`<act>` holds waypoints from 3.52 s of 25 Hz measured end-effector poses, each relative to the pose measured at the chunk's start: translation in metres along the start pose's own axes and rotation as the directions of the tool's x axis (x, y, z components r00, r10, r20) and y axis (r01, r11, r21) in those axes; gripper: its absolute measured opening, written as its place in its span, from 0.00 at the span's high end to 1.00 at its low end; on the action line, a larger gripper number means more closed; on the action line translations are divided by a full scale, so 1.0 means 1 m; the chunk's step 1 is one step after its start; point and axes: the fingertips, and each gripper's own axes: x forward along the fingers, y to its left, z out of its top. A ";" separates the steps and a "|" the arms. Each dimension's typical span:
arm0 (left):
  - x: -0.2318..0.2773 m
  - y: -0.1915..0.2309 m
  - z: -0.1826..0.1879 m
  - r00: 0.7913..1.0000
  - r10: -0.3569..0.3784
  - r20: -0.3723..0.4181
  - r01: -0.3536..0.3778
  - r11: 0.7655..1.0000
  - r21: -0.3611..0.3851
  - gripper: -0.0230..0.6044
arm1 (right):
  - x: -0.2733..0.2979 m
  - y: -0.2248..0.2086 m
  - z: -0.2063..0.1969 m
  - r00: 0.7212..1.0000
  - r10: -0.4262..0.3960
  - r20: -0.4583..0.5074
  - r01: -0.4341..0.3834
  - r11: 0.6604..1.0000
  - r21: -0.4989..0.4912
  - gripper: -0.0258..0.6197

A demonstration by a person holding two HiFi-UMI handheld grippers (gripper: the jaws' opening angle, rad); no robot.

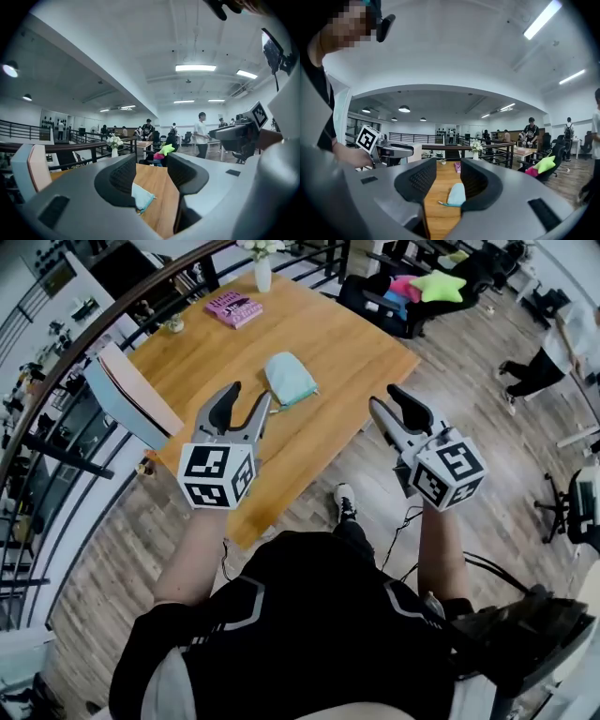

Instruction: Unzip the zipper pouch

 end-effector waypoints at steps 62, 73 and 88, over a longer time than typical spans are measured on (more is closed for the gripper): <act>0.163 -0.005 -0.246 0.817 0.323 -0.478 -0.498 0.814 -0.301 0.66 | 0.304 -0.101 -0.376 0.307 0.612 -0.729 -0.950 0.248 -0.191 0.73; 0.162 0.001 -0.260 0.812 0.304 -0.497 -0.497 0.808 -0.317 0.66 | 0.299 -0.095 -0.389 0.207 0.639 -0.741 -0.977 0.171 -0.125 0.85; 0.154 0.013 -0.228 0.860 0.275 -0.429 -0.426 0.851 -0.309 0.66 | 0.297 -0.064 -0.321 0.187 0.788 -0.586 -0.922 0.347 0.173 0.87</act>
